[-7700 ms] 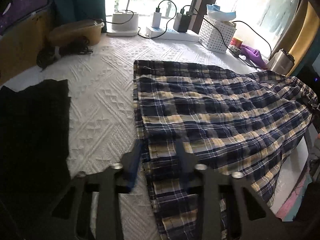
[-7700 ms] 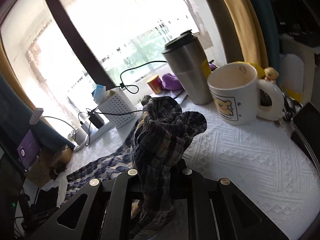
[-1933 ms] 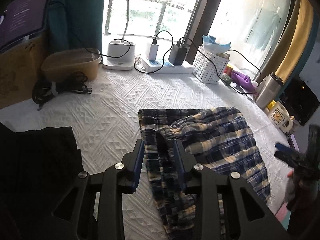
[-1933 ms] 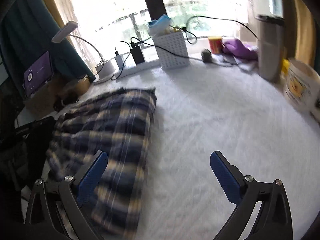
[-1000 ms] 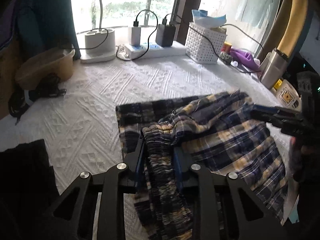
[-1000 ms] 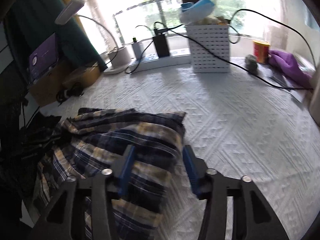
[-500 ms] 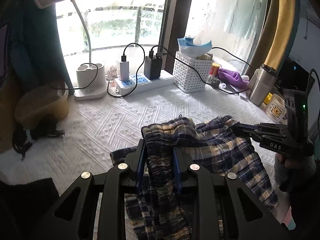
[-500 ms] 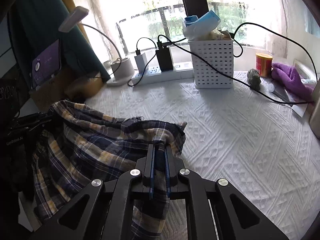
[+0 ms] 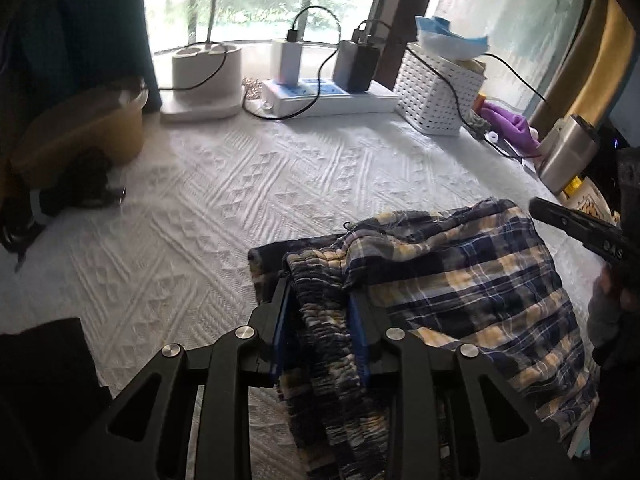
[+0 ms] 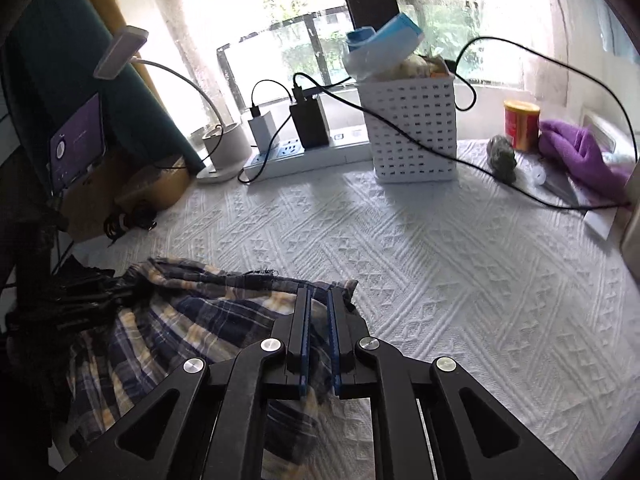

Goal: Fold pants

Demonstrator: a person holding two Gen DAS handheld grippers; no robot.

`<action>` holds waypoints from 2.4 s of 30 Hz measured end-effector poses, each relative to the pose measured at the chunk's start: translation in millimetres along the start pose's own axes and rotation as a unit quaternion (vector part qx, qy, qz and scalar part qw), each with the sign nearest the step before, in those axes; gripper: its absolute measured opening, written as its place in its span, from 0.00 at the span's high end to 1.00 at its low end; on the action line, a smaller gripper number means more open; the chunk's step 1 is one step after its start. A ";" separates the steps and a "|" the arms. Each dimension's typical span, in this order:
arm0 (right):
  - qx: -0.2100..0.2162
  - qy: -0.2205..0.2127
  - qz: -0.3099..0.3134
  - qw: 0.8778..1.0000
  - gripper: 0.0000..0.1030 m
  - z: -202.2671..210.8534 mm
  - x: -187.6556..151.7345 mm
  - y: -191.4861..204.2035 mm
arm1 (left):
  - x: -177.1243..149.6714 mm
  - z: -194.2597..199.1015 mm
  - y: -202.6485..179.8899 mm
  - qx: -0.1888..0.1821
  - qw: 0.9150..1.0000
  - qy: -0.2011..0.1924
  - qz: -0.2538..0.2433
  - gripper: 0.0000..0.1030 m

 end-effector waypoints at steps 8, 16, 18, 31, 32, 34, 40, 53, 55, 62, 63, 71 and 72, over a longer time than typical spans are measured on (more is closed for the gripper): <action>-0.015 0.010 0.004 1.000 0.90 -4.2 -2.8 -5.7 | 3.7 16.7 5.7 -0.004 1.000 -0.018 0.018 0.69; -0.017 0.025 0.010 0.999 0.61 -13.8 -1.6 -1.5 | -7.3 14.9 19.3 -0.004 0.999 -0.004 0.048 0.49; -0.011 0.024 -0.002 1.000 0.20 -14.9 -2.2 -4.9 | -13.1 9.0 20.9 -0.002 0.999 0.002 0.053 0.46; -0.037 0.046 0.027 0.998 0.52 -46.9 -12.9 -0.3 | -11.6 1.8 26.2 0.009 0.999 -0.011 0.043 0.44; -0.042 0.042 0.026 0.998 0.52 -47.4 -11.3 -1.1 | -10.1 3.4 26.1 0.010 0.999 -0.012 0.041 0.44; -0.056 0.031 0.026 0.998 0.52 -46.7 -6.9 -2.9 | -5.3 9.3 25.2 0.010 0.999 -0.019 0.040 0.44; -0.073 0.015 0.021 0.997 0.51 -38.7 -0.6 -4.8 | 5.7 36.3 15.9 -0.006 0.998 -0.042 0.039 0.44; -0.049 0.011 0.028 0.998 0.51 15.7 -23.8 22.0 | -22.5 59.2 -4.2 -0.028 0.999 -0.023 0.033 0.44; -0.045 0.020 0.029 0.998 0.51 15.1 -33.7 27.3 | -34.4 54.7 -12.2 -0.032 0.999 -0.011 0.028 0.44; -0.057 0.049 0.026 0.997 0.51 1.9 -59.5 22.4 | -73.6 39.8 -9.6 -0.016 0.999 0.028 0.024 0.41; -0.059 0.051 0.025 0.997 0.51 1.5 -62.1 19.9 | -76.2 40.6 -7.8 -0.016 0.999 0.027 0.025 0.41; -0.087 0.043 0.015 0.995 0.51 19.1 -70.6 2.7 | -80.6 50.4 -5.3 0.003 0.999 0.024 0.028 0.41; -0.086 0.039 0.011 0.995 0.51 22.5 -69.3 1.7 | -79.1 51.9 -5.3 0.005 0.999 0.024 0.029 0.41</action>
Point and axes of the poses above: each gripper's, at about its wrist camera, not at the fingertips, and z roughly against the way its jaws point, y to its left, x to its top, the point moved 7 cm from there along -z, roughly the way its jaws point, and after that the axes turned 5 degrees about -z, right-handed, at the moved point
